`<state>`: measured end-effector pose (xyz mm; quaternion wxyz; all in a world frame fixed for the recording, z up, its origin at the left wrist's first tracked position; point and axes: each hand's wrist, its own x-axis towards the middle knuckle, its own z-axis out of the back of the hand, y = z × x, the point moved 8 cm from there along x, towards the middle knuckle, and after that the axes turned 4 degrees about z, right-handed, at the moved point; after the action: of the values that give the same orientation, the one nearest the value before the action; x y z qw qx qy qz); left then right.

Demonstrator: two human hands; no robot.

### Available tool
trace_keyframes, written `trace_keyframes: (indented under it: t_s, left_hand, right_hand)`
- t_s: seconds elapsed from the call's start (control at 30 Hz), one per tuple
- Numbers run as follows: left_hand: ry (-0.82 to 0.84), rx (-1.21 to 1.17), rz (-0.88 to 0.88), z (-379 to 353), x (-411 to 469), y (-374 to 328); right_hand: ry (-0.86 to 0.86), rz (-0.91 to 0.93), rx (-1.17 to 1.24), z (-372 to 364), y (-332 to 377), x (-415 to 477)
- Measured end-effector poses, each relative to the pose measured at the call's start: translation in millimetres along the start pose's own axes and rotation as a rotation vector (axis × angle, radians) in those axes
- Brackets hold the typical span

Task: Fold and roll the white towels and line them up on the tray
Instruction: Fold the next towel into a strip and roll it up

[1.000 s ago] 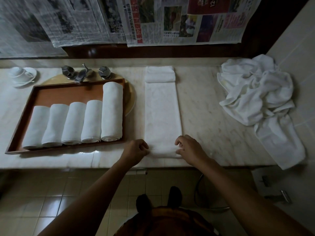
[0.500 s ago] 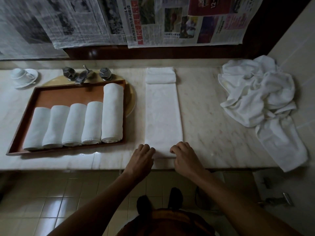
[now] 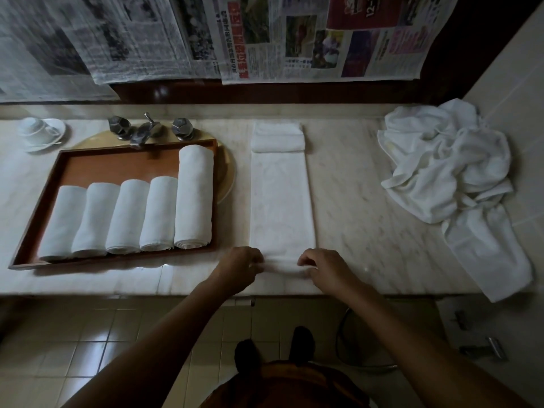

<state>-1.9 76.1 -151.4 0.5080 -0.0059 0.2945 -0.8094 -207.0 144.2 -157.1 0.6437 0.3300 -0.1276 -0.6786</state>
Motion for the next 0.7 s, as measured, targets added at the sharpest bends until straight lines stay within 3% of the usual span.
trace_keyframes:
  t_s: [0.07, 0.13, 0.33, 0.47, 0.57, 0.7]
  left_hand:
    - [-0.043, -0.186, 0.128, 6.4, 0.3, 14.1]
    - [-0.096, -0.304, 0.198, 10.0, -2.1, 20.2]
    - [-0.203, -0.335, 0.257, 3.2, -7.8, 19.2]
    - [-0.447, 0.022, -0.014, -4.2, -34.6, -11.8]
    - [-0.376, 0.222, -0.203, -43.4, -47.9, -36.3]
    - [-0.324, 0.298, -0.262, -59.7, -43.6, -32.1]
  right_hand:
    - [-0.070, -0.014, 0.023, 4.5, -0.8, 2.1]
    - [-0.170, 0.003, -0.131, 7.9, 5.9, 2.2]
    - [-0.348, 0.212, -0.436, -30.7, 42.2, -38.5]
    - [-0.272, 0.230, -0.491, -54.1, 34.9, -45.3]
    - [-0.212, 0.221, -0.486, -58.4, 30.5, -40.8]
    - [-0.245, 0.217, -0.528, -53.8, 31.5, -27.0]
